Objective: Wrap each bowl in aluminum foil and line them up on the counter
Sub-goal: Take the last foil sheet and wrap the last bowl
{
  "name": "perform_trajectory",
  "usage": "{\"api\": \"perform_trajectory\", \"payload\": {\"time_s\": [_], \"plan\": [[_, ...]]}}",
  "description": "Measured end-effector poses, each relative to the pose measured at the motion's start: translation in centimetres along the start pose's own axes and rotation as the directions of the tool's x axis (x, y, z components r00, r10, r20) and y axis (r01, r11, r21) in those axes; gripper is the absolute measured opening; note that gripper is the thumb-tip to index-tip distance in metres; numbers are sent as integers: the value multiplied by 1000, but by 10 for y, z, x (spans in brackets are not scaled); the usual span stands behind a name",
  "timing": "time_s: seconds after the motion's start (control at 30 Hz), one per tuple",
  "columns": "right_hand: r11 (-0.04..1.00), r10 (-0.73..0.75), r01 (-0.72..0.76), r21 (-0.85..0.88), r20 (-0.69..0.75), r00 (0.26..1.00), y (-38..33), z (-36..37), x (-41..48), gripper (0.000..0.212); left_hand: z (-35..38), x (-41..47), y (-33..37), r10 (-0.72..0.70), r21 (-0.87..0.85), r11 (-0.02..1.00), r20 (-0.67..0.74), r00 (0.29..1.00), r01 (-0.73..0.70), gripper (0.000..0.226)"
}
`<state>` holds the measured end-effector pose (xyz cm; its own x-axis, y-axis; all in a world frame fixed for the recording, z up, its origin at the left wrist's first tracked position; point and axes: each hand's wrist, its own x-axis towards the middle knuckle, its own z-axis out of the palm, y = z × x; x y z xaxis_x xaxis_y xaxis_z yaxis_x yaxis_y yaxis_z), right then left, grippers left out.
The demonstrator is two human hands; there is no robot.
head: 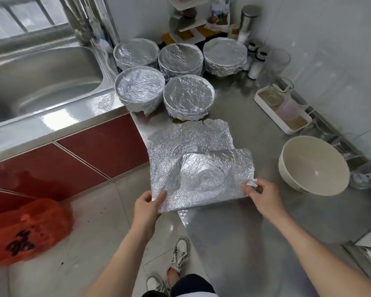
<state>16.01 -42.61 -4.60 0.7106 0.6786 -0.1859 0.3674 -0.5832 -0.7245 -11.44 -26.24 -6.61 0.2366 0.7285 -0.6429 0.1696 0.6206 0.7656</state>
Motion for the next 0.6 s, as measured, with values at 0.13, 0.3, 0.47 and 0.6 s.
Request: {"api": "perform_trajectory", "payload": {"time_s": [0.13, 0.3, 0.47, 0.6], "plan": [[999, 34, -34, -6, 7, 999, -7, 7, 4, 35, 4, -9, -3, 90, -24, 996, -44, 995, -91, 9], [988, 81, -79, -135, 8, 997, -17, 15, 1, 45, 4, -8, -5, 131, 46, 991, -99, 986, -127, 19], [973, 132, -139, -186, -52, 990, -15, 18, 3, 34, 13, -3, 2, 201, 106, 977, -152, 968, -186, 47], [971, 163, -181, -155, -117, 980, -13, 20, 2, 16, 19, 3, 10, 256, 188, 957, -189, 948, -221, 58]]}}
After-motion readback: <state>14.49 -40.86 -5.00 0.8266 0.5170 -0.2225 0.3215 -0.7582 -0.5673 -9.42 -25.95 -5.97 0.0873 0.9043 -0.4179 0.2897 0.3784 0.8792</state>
